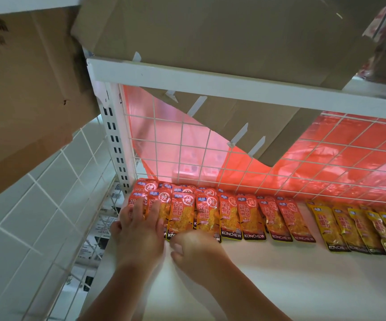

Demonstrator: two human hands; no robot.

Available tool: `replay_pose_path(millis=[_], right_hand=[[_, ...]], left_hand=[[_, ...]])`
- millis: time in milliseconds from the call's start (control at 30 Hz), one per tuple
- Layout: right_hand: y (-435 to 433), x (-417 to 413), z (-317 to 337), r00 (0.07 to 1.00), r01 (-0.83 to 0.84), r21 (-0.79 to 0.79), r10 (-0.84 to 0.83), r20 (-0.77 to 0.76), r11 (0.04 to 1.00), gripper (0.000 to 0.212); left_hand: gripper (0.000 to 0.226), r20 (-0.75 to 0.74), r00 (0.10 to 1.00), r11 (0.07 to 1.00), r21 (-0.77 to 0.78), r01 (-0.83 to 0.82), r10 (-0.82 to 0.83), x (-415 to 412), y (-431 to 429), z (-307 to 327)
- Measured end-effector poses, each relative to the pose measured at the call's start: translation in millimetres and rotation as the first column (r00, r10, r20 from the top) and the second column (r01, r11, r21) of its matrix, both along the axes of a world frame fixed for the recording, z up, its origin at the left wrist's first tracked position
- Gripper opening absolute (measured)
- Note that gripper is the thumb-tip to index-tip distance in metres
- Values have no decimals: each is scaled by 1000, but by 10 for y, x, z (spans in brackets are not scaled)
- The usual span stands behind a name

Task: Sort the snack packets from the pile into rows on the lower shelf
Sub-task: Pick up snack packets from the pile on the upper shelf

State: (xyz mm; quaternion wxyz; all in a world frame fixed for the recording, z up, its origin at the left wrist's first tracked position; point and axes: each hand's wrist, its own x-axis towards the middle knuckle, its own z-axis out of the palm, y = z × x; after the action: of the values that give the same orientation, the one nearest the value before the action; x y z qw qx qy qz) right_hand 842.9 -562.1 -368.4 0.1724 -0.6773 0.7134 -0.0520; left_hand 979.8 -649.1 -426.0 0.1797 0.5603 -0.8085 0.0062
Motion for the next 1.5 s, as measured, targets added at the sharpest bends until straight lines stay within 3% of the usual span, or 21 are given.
replay_pose_path(millis=[133, 500, 700, 767, 1100, 1500], right_hand=[[30, 42, 22, 998, -54, -6, 53, -37, 999, 20], [-35, -26, 11, 999, 44, 24, -44, 16, 999, 20], [-424, -194, 201, 978, 181, -177, -159, 132, 968, 37], [-653, -234, 290, 981, 186, -215, -167, 104, 959, 42], [-1145, -21, 267, 983, 119, -96, -131, -126, 988, 36], [-1138, 24, 263, 997, 66, -88, -68, -23, 994, 37]], left_hand=[[49, 28, 1000, 1000, 25, -3, 3, 11, 4, 16], [46, -17, 1000, 1000, -6, -9, 8, -5, 16, 16], [43, -38, 999, 999, -33, -20, 18, -22, 16, -4], [43, -23, 1000, 1000, -25, -15, 14, -17, 11, -7], [49, -11, 1000, 1000, 18, -8, 8, -20, 12, 35], [43, 15, 1000, 1000, 19, -13, 13, -27, 23, 68]])
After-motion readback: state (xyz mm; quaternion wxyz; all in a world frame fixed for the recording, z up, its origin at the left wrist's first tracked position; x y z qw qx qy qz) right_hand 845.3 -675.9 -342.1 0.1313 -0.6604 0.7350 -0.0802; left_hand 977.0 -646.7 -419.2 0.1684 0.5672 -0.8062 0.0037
